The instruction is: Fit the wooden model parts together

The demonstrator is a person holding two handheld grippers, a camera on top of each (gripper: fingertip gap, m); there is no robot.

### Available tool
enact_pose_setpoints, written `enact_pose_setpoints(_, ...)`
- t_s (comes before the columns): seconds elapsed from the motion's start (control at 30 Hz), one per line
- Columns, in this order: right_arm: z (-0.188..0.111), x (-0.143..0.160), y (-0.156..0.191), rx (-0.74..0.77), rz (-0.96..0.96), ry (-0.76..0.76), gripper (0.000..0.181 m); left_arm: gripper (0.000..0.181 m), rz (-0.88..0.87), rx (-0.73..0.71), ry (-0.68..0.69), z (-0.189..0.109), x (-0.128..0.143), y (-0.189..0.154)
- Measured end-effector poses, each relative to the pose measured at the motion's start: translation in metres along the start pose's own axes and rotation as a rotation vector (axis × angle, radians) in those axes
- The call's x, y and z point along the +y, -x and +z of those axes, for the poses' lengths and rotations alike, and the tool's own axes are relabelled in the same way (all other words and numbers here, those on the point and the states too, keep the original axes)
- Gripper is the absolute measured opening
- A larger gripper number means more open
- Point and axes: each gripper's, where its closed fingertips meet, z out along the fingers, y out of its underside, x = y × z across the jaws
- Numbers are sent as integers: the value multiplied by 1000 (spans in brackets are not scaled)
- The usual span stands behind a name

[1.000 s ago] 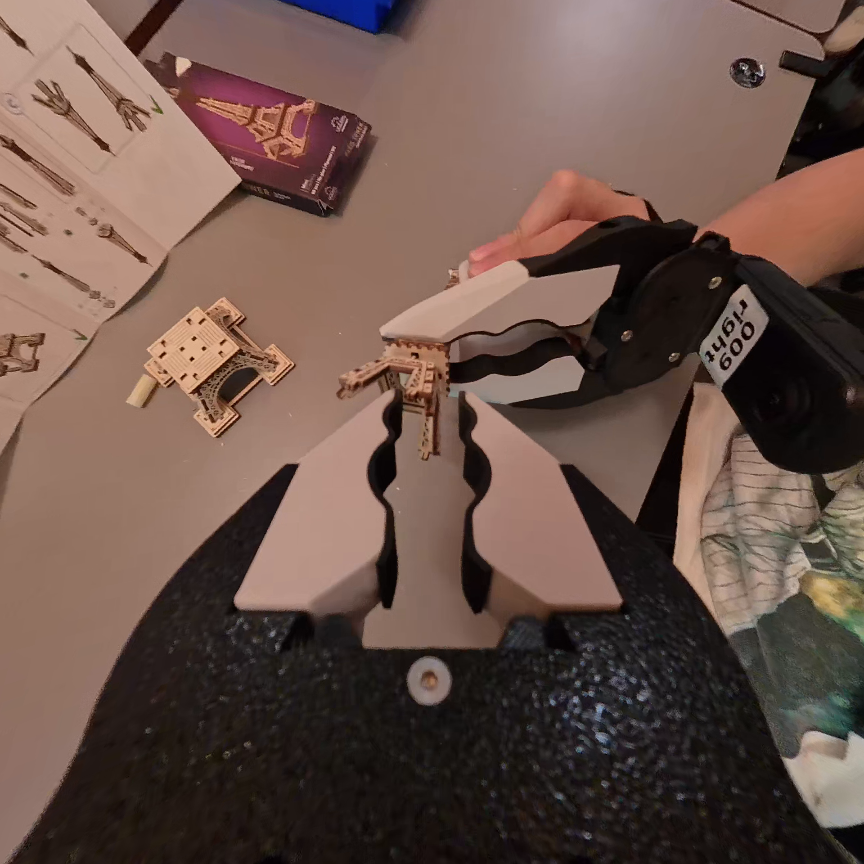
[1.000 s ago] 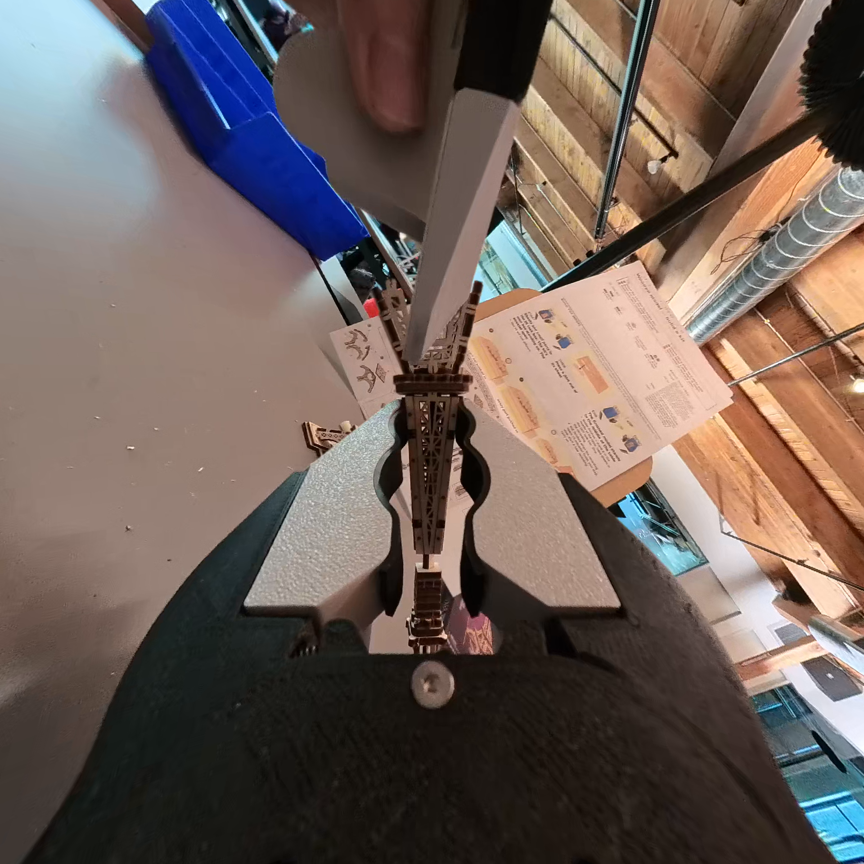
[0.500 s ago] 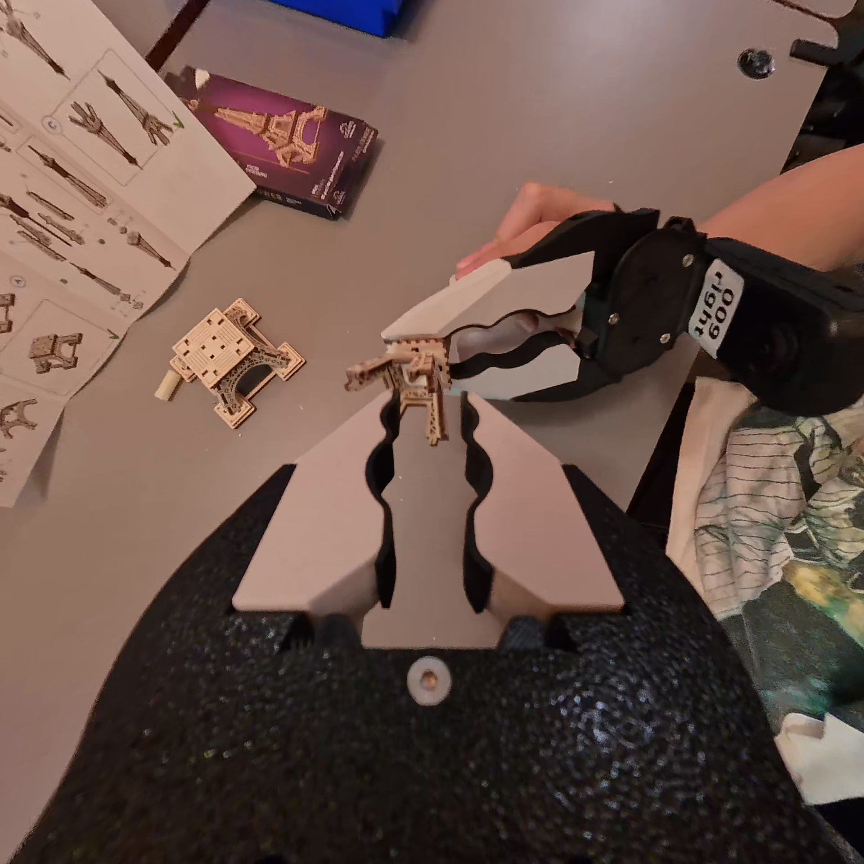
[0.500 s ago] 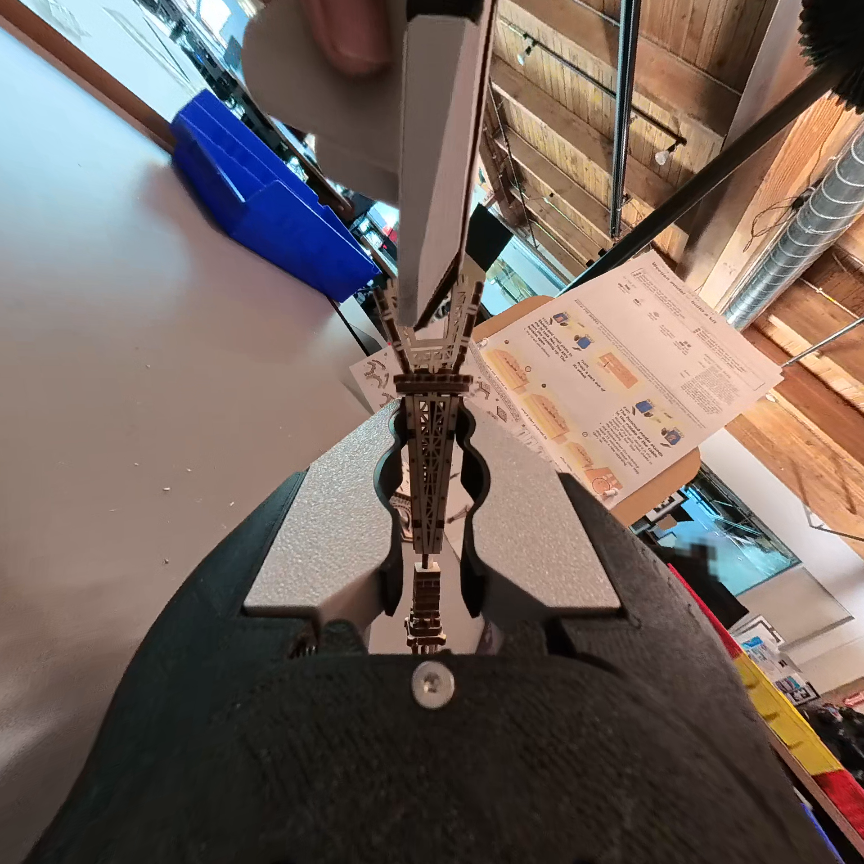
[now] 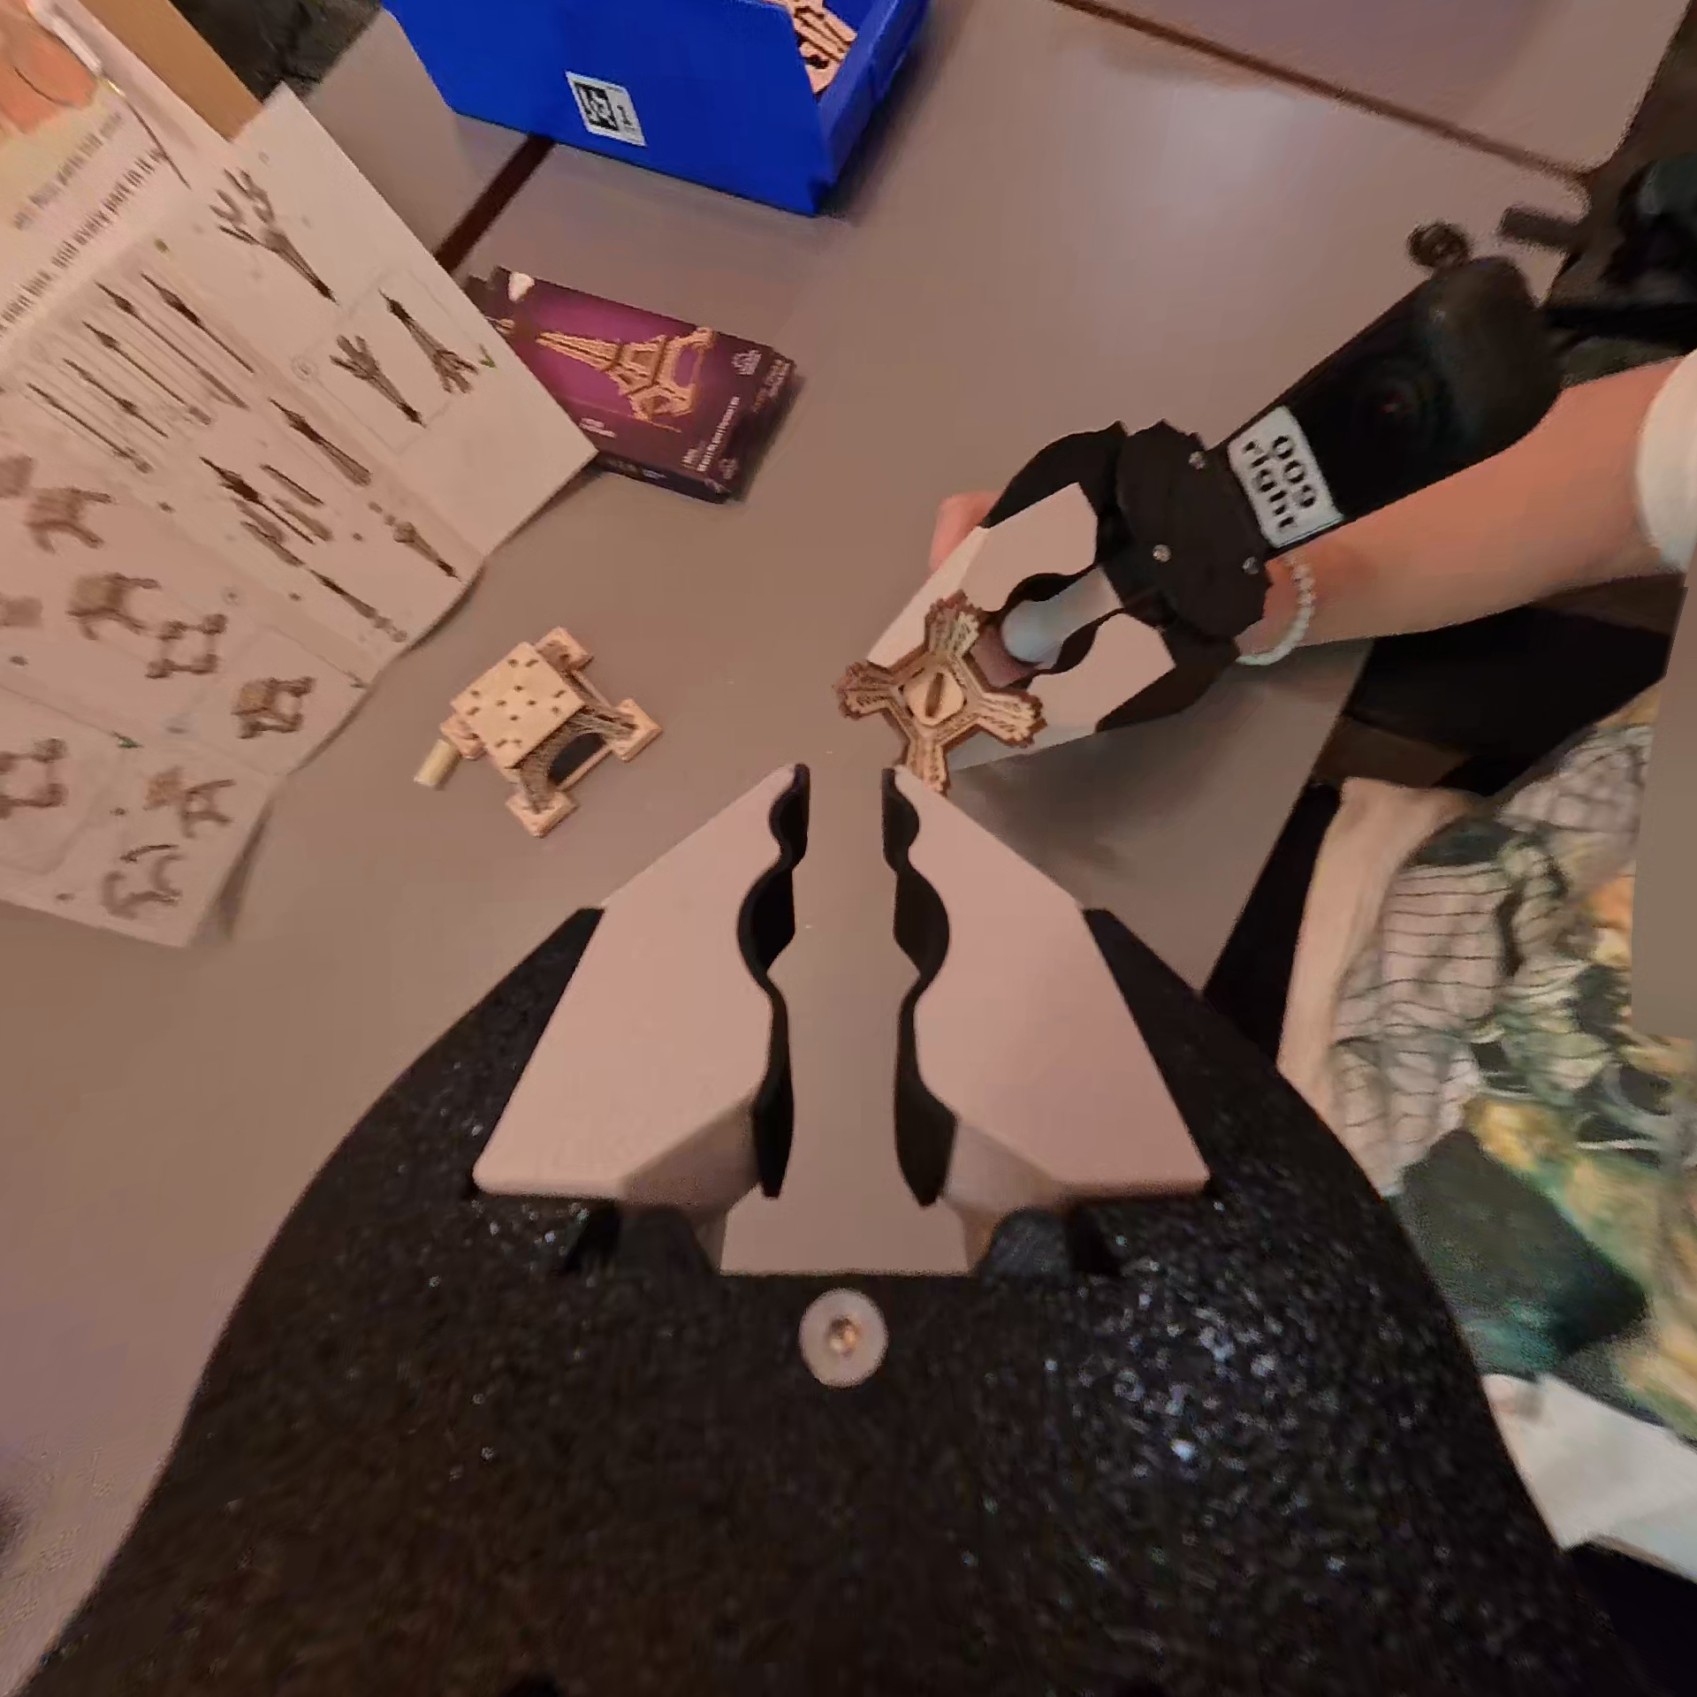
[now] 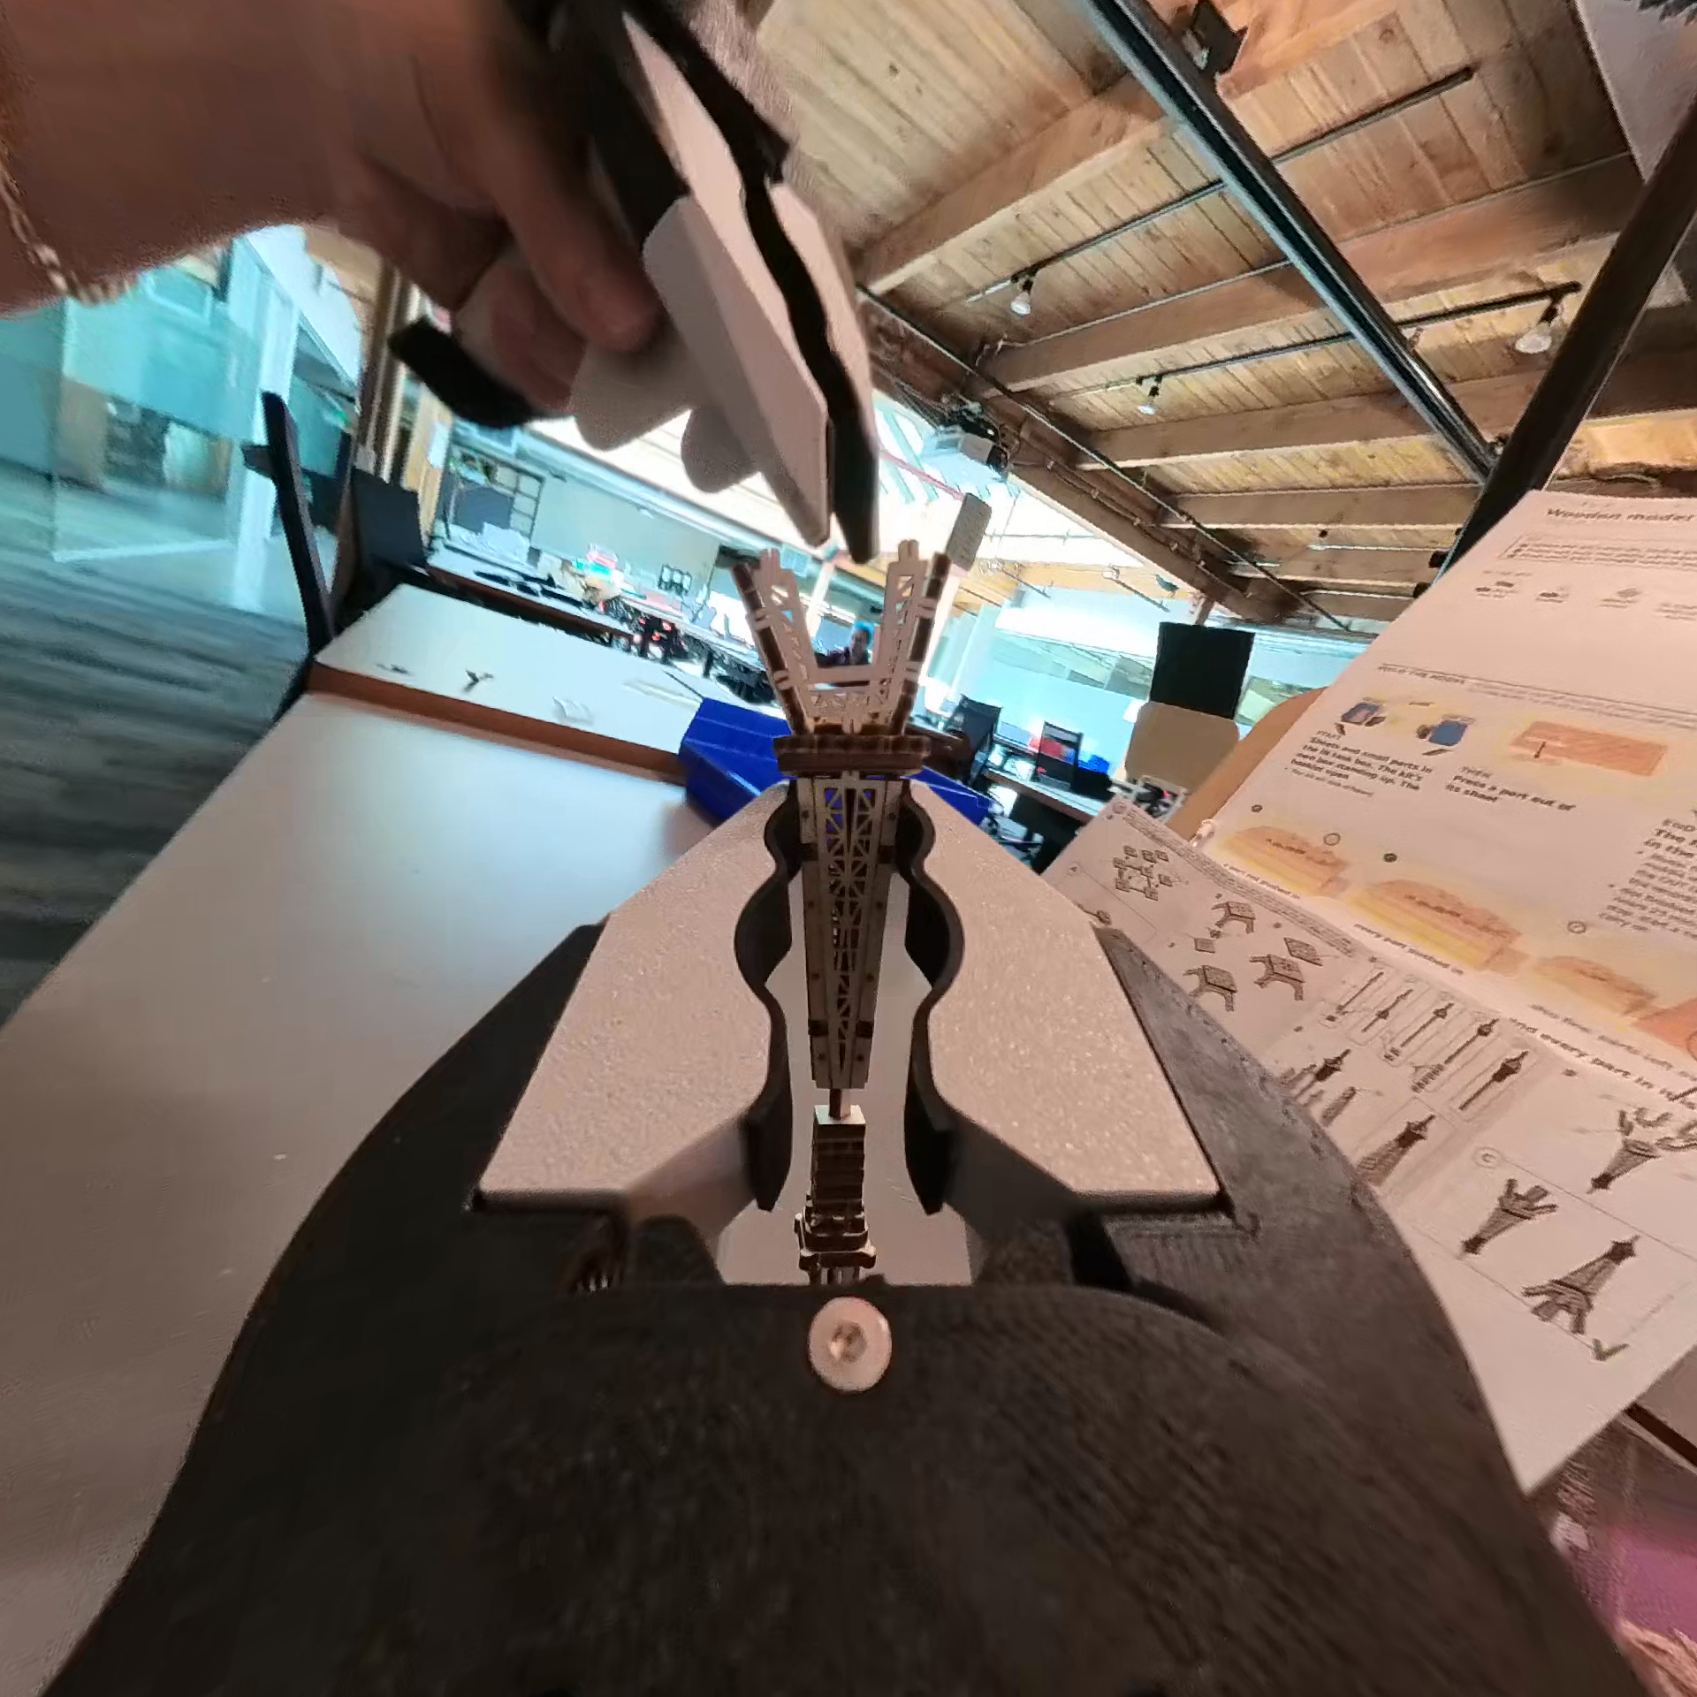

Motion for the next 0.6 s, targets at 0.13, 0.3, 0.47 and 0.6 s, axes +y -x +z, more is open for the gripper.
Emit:
enact_pose_setpoints(0.13, -2, -9, 3, -12, 7, -56, 18, 11, -148, 122, -68, 3, -3, -12)
enact_pose_setpoints(0.3, -3, -13, 7, -13, -31, -87, 18, 6, -267, 223, -84, 3, -4, -20)
enact_pose_setpoints(0.47, -4, -16, 8, 3, -88, -100, 17, 5, -266, 269, -38, 12, 2, -31)
enact_pose_setpoints(0.6, -3, -11, 10, 8, -141, -78, 18, 3, -256, 246, -25, 16, 5, -31)
